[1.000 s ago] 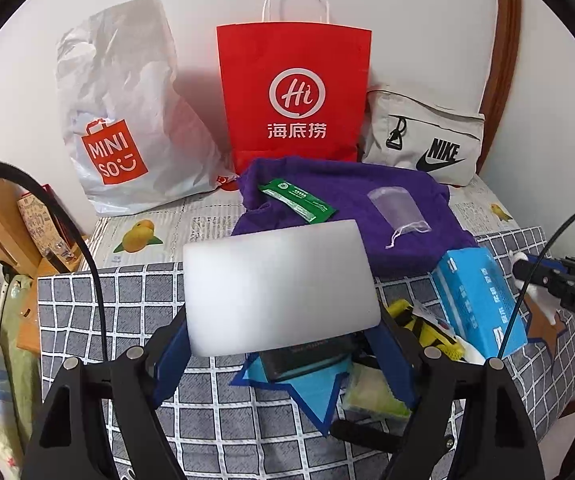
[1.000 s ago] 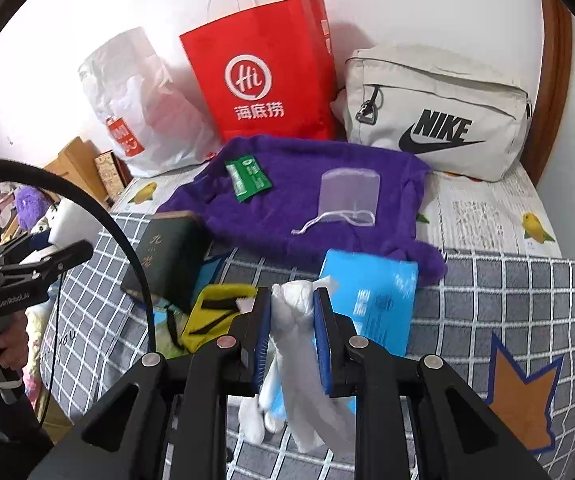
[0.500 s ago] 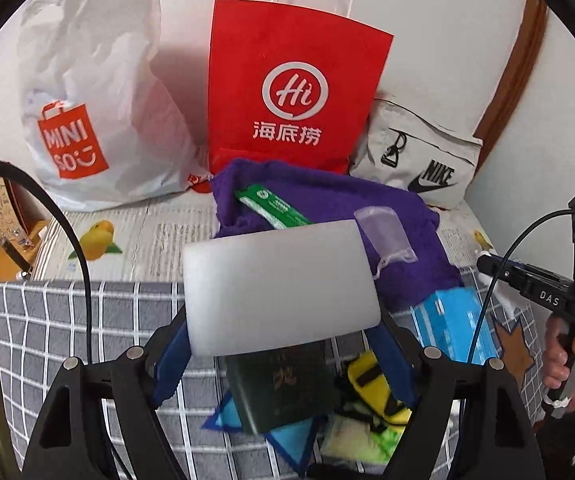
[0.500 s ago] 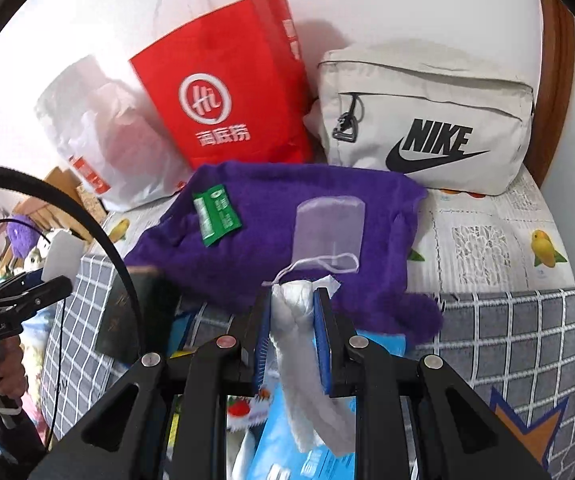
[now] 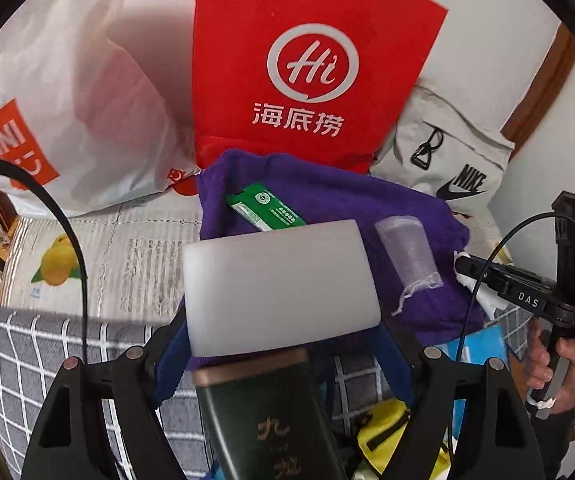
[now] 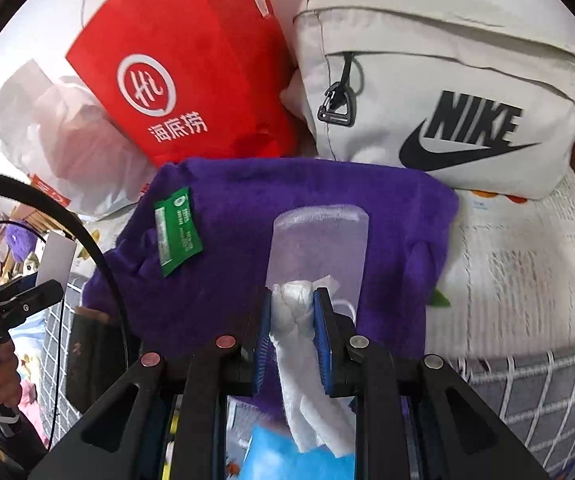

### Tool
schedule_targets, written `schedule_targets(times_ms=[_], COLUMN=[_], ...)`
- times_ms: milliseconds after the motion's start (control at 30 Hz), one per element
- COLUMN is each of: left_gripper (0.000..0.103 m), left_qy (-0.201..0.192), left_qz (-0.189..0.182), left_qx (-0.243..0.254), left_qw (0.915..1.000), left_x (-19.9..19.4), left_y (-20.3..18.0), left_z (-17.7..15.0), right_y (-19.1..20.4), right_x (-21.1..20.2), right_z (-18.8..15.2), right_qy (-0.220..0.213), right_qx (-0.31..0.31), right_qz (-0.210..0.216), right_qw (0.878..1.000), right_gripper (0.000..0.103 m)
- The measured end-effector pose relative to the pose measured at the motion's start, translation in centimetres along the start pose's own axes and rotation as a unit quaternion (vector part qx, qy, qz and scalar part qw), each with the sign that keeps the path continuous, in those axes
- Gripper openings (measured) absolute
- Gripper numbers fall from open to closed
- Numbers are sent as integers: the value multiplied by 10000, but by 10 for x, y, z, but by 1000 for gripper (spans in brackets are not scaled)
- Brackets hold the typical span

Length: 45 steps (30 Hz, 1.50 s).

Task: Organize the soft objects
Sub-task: 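Release the tissue onto the towel with the right tool while the left tool lifts the sponge, then lower the white sponge onto the purple towel and open the left tool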

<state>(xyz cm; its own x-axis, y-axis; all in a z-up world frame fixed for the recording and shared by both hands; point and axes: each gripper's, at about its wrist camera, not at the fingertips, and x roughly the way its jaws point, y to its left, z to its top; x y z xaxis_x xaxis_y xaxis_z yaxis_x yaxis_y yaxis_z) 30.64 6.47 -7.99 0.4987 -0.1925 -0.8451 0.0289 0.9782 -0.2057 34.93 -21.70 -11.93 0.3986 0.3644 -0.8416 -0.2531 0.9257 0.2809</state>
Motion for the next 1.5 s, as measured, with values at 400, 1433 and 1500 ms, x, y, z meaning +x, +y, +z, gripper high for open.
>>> schedule_targets(times_ms=[400, 1433, 1500], left_gripper=[80, 89, 89], left_qy=[527, 780, 725], left_qz=[198, 482, 521], left_qx=[145, 326, 342], left_qw=[9983, 9953, 9954], left_x=[54, 66, 58], left_y=[-6, -20, -20], left_z=[26, 27, 26], right_y=[1, 13, 21], right_x=[49, -14, -29], right_z=[18, 9, 0], right_qy=[446, -82, -173], right_qx=[-375, -540, -623], right_qz=[-375, -596, -531], right_qw=[9976, 9967, 9965], right_gripper=[22, 65, 65])
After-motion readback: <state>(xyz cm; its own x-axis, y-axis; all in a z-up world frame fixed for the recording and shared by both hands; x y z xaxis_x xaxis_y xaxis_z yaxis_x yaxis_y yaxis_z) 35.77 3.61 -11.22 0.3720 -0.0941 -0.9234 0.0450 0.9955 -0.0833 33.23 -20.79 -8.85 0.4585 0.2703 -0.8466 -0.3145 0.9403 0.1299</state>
